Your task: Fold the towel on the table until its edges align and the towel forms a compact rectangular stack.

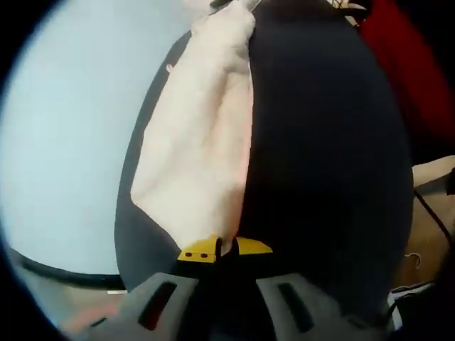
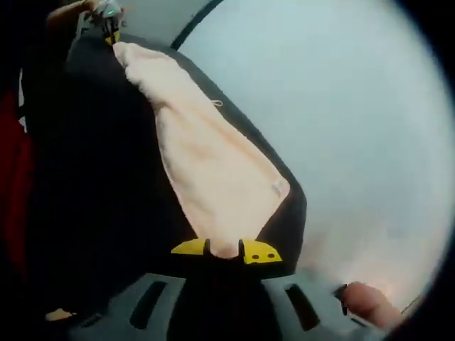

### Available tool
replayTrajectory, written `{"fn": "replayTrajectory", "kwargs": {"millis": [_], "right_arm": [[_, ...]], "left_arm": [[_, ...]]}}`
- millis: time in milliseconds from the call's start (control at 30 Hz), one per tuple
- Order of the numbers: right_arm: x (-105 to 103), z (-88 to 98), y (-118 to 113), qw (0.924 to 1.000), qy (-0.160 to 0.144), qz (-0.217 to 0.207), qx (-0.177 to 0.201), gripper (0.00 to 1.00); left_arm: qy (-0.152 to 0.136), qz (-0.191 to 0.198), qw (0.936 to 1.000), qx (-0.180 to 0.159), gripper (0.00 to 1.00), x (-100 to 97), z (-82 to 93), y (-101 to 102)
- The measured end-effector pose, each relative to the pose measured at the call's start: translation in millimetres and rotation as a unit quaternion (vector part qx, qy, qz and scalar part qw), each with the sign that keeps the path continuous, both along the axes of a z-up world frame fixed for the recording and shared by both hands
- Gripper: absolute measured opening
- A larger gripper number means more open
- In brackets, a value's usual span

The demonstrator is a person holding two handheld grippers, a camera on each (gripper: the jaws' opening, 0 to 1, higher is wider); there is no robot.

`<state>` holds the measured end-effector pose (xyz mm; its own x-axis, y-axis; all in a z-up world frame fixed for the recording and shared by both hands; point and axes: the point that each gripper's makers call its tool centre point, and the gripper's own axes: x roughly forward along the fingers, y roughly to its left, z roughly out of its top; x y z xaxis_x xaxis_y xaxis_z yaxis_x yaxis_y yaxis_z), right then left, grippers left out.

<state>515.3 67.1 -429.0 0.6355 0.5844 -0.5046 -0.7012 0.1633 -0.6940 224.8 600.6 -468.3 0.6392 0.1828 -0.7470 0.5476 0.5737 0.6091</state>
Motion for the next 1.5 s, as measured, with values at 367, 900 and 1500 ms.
{"fn": "replayTrajectory", "kwargs": {"millis": [367, 900, 1500], "right_arm": [[14, -29.5, 14, 0.9992, -0.005, 0.015, -0.036, 0.11], [-3, 3.9, -12, 0.9932, -0.048, 0.015, -0.105, 0.00], [-42, 19.3, -49, 0.9885, 0.027, 0.100, -0.110, 0.00]], "left_arm": [[-0.085, 0.027, 0.9960, -0.003, 0.08, 0.8, 40.7, 6], [-0.158, 0.052, 0.9848, -0.050, 0.02, -9.9, 86.8, -6], [-0.162, 0.017, 0.9804, -0.110, 0.00, -58.7, 105.4, -31]]}}
